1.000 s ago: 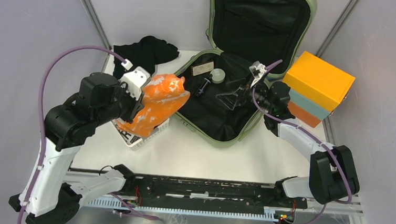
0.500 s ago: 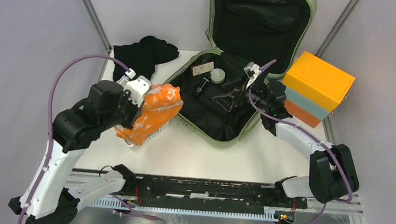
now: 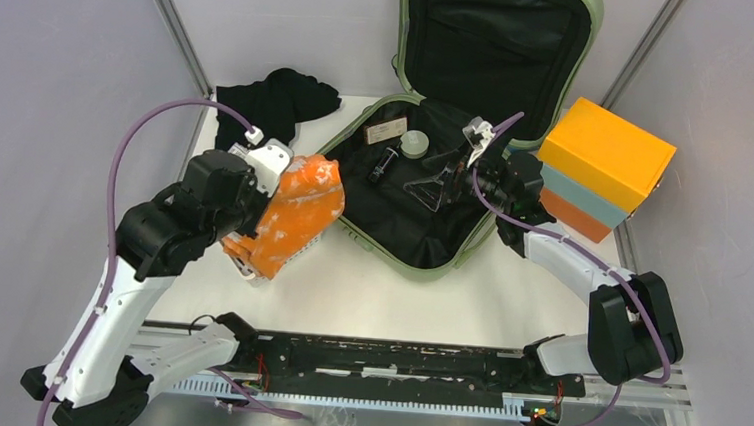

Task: Open, take out, and arrange the luggage
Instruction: Place the clothes in the bin.

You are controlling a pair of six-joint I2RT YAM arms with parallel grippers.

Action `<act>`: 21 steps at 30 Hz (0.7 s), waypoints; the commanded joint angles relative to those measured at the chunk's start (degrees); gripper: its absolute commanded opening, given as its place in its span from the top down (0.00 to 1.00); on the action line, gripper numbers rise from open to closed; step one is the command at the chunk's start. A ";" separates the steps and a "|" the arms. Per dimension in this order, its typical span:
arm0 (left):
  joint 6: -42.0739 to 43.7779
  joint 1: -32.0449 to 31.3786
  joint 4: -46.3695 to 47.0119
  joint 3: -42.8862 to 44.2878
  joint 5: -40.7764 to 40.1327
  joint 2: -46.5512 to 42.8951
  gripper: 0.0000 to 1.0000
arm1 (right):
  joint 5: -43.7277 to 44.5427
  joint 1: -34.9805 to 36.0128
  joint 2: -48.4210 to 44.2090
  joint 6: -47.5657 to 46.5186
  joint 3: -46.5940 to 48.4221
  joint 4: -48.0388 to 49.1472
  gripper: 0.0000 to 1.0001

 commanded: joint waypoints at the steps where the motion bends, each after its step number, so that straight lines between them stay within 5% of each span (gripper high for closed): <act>1: 0.36 0.39 9.36 0.44 -6.79 0.10 0.98 | 0.24 0.43 0.12 -0.94 2.27 1.69 0.02; 12: -1.01 0.87 10.54 3.11 -3.61 1.23 0.98 | -1.46 2.14 0.05 -3.79 2.71 1.33 0.02; 21: -8.17 0.94 11.46 6.49 6.67 -0.85 0.98 | -4.76 10.79 0.31 -15.48 3.95 1.43 0.02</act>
